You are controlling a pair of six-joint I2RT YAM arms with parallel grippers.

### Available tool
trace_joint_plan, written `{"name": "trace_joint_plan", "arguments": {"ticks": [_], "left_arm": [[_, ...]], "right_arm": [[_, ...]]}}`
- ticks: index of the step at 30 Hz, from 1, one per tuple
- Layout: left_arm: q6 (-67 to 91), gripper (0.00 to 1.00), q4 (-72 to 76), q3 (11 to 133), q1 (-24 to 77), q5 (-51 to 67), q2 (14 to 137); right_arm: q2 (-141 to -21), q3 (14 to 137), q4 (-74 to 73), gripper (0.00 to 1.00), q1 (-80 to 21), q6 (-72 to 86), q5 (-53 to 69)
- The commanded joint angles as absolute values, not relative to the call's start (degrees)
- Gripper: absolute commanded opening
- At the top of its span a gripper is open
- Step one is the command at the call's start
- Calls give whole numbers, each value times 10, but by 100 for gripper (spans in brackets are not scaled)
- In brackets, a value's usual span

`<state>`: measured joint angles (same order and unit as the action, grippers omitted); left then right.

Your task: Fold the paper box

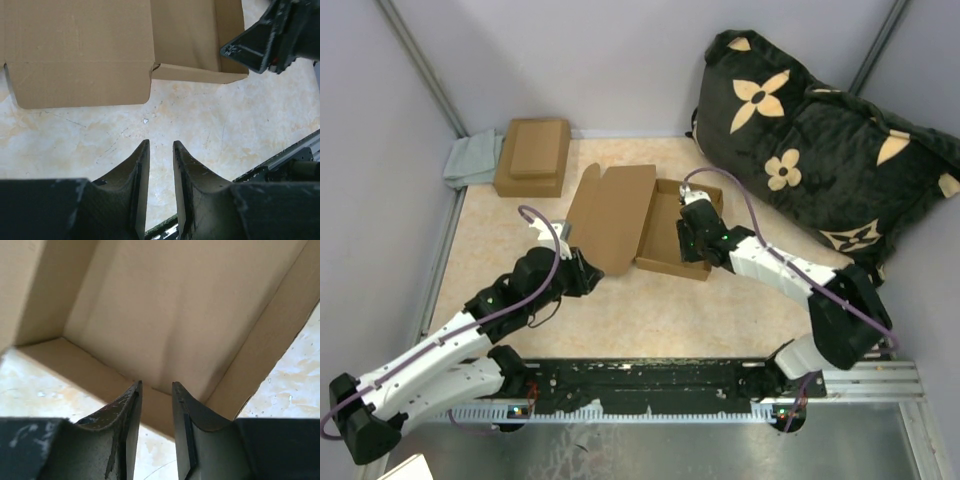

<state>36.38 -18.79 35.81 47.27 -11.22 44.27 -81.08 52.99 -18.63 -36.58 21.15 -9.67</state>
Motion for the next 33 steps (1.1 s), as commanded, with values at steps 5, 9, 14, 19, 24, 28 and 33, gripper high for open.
{"name": "trace_joint_plan", "arguments": {"ticks": [5, 9, 14, 19, 24, 28, 33], "left_arm": [[362, 31, -186, 351, 476, -120, 444], [366, 31, -175, 343, 476, -113, 454], [367, 31, -174, 342, 476, -111, 466], [370, 31, -183, 347, 476, -122, 453], [375, 31, -198, 348, 476, -132, 432], [379, 32, -205, 344, 476, -135, 428], [383, 32, -206, 338, 476, -133, 433]], "right_arm": [[-876, 581, -204, 28, -370, 157, -108], [-874, 586, -239, 23, -411, 153, -65], [-843, 582, -225, 23, -500, 197, 62], [-806, 588, -199, 27, -534, 229, 26], [-785, 632, -231, 39, -459, 190, -52], [-807, 665, -239, 58, -364, 150, -72], [-915, 743, -283, 59, -299, 110, -59]]}}
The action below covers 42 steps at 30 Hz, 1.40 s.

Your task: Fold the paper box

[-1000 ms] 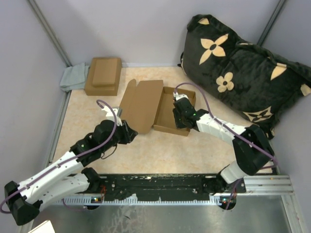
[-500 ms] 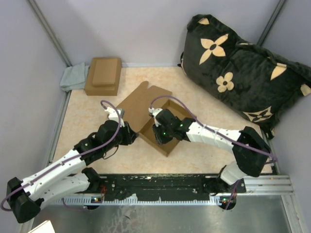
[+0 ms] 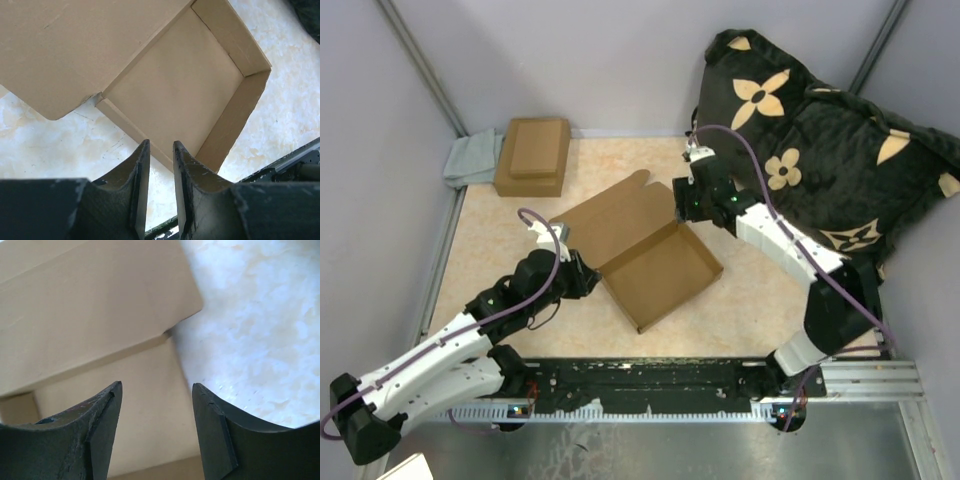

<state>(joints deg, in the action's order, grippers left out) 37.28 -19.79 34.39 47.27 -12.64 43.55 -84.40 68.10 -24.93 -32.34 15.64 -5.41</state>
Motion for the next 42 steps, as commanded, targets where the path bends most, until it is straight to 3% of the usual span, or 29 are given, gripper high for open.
{"name": "trace_joint_plan", "arguments": {"ticks": [1, 13, 15, 18, 20, 22, 25, 30, 33, 39, 42], "left_arm": [[382, 32, -208, 338, 476, -133, 435], [378, 32, -216, 340, 476, -140, 444], [380, 32, -219, 342, 476, -144, 448], [390, 34, -227, 346, 476, -154, 455], [399, 41, -227, 347, 476, -160, 461], [406, 48, -220, 347, 475, -163, 468], [409, 57, -201, 353, 473, -169, 477], [444, 59, -228, 397, 464, -263, 506], [425, 67, -228, 423, 435, -290, 526], [392, 69, -218, 447, 259, -108, 608], [383, 70, -221, 450, 223, -88, 657]], "right_arm": [[-931, 751, -287, 59, -295, 104, -57], [-1017, 730, -265, 55, -291, 103, -41], [-1025, 728, -268, 43, -291, 108, -40], [-1020, 711, -261, 19, -291, 123, -37], [-1010, 692, -258, 6, -291, 138, -31], [-995, 670, -252, 0, -291, 156, -20], [-957, 619, -239, 0, -291, 188, -4], [-859, 523, -201, 0, -292, 219, 12], [-821, 494, -202, 0, -292, 224, 11], [-766, 453, -205, 0, -294, 255, 11], [-749, 438, -197, 0, -295, 268, 13]]}}
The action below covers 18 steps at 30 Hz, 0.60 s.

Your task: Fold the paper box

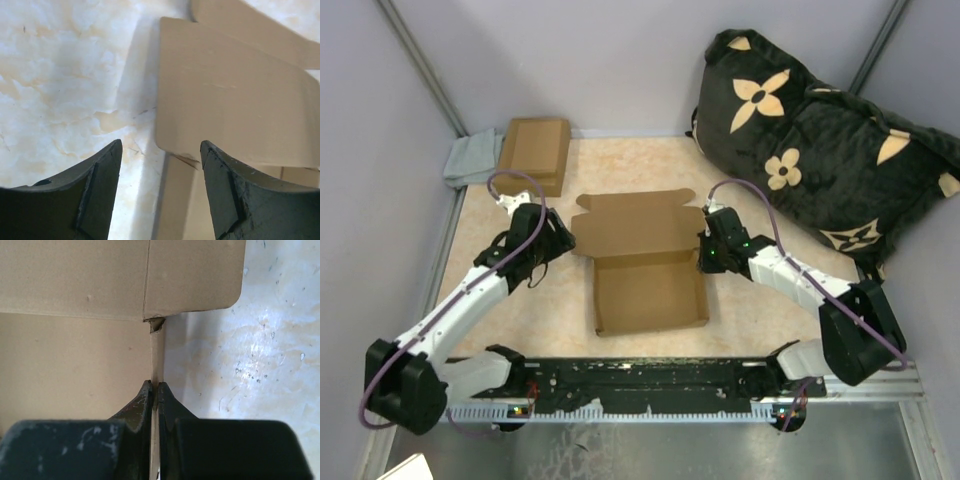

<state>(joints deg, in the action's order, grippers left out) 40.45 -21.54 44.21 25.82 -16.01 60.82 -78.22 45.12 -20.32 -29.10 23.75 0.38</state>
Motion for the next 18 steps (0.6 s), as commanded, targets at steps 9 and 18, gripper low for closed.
{"name": "trace_joint_plan", "arguments": {"ticks": [9, 18], "left_arm": [[386, 71, -117, 447, 200, -46, 758], [380, 68, -62, 458, 196, -5, 806]], "right_arm": [[-742, 436, -195, 1, -297, 266, 28], [-749, 432, -197, 1, -297, 255, 30]]}}
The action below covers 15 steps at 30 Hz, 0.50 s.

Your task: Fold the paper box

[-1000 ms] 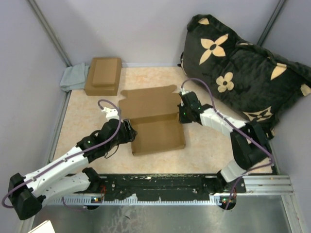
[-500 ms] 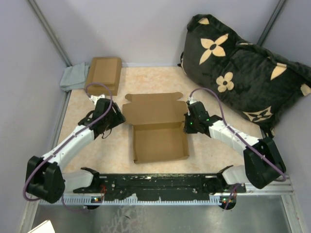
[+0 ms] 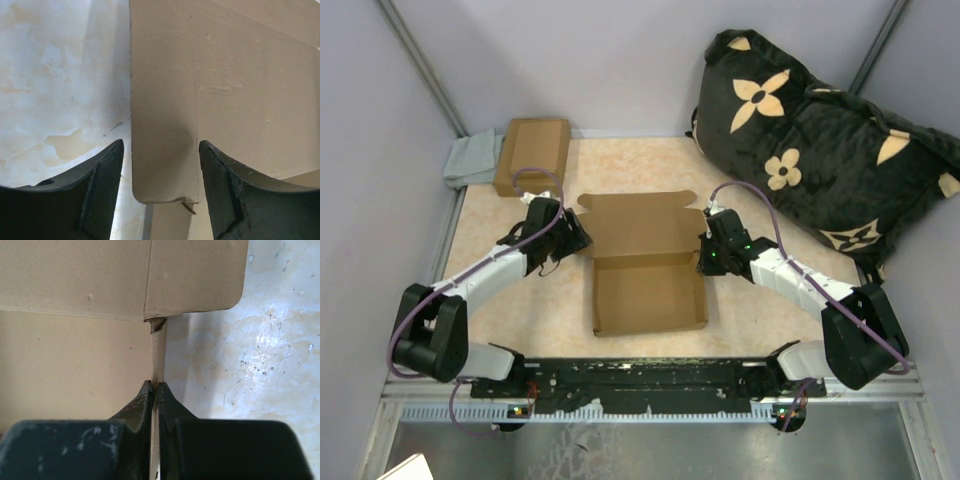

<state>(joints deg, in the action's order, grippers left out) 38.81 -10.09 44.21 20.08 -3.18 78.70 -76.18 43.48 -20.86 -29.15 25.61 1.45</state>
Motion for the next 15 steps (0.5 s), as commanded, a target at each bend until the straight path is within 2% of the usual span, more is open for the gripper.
{"name": "trace_joint_plan", "arguments": {"ticks": [1, 8, 15], "left_arm": [[378, 67, -62, 463, 196, -1, 810], [352, 60, -82, 508, 196, 28, 833], [321, 58, -99, 537, 196, 12, 847]], "right_arm": [[-751, 432, -196, 2, -298, 254, 30], [-774, 443, -203, 2, -311, 245, 18], [-796, 457, -217, 2, -333, 235, -10]]}}
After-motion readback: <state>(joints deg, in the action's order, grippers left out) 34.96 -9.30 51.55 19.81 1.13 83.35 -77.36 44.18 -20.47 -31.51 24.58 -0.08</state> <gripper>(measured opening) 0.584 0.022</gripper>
